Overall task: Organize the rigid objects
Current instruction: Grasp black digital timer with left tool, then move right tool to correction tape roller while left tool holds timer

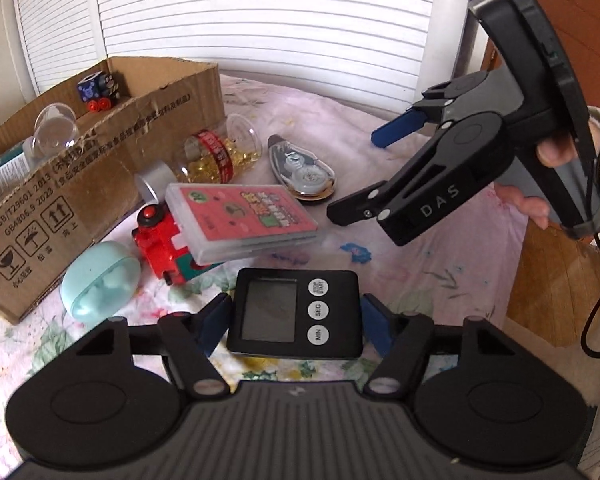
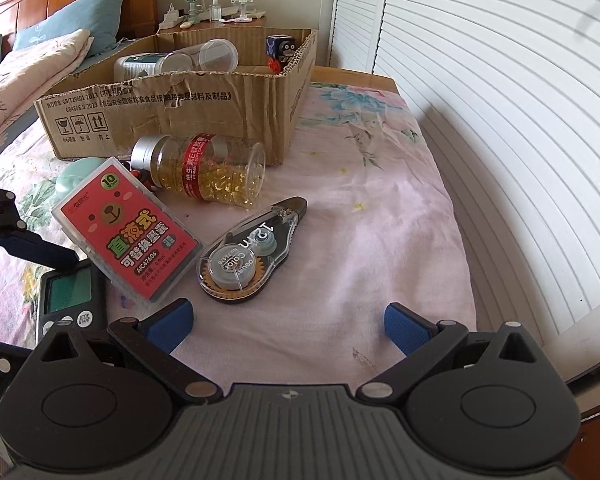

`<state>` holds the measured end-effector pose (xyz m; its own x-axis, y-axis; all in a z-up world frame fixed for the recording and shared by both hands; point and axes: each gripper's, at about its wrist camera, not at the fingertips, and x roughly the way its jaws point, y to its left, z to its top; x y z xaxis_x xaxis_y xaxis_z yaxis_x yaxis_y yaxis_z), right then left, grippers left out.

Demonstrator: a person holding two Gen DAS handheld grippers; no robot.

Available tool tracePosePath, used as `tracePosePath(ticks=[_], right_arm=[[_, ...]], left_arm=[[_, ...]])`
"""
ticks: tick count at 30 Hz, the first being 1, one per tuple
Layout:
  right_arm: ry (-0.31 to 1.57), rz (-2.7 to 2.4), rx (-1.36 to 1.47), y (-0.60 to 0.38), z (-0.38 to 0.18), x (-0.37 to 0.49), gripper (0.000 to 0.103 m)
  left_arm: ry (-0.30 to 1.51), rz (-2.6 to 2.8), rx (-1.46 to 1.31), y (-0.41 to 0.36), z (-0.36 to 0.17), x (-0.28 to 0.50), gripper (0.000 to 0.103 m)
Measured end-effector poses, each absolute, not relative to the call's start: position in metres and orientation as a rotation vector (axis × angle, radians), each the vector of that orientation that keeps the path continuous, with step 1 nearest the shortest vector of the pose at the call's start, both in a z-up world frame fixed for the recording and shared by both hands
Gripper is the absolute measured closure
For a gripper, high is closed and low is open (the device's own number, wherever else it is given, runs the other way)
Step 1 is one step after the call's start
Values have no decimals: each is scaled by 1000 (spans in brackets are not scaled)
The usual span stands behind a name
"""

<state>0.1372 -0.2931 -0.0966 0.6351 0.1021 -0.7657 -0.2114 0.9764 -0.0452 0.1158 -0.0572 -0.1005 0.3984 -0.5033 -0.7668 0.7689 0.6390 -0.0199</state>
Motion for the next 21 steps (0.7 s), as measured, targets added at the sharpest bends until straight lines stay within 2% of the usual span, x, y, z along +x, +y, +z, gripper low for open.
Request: tracePosePath(ticks=[13,21], right_arm=[[830,315,-256,-293,-95,166,0],[824,488,-302,-300,-96,203,0]], left_arm=[[867,-566,234,6,-98,109,34],[864,-523,211,7,-98,112,34]])
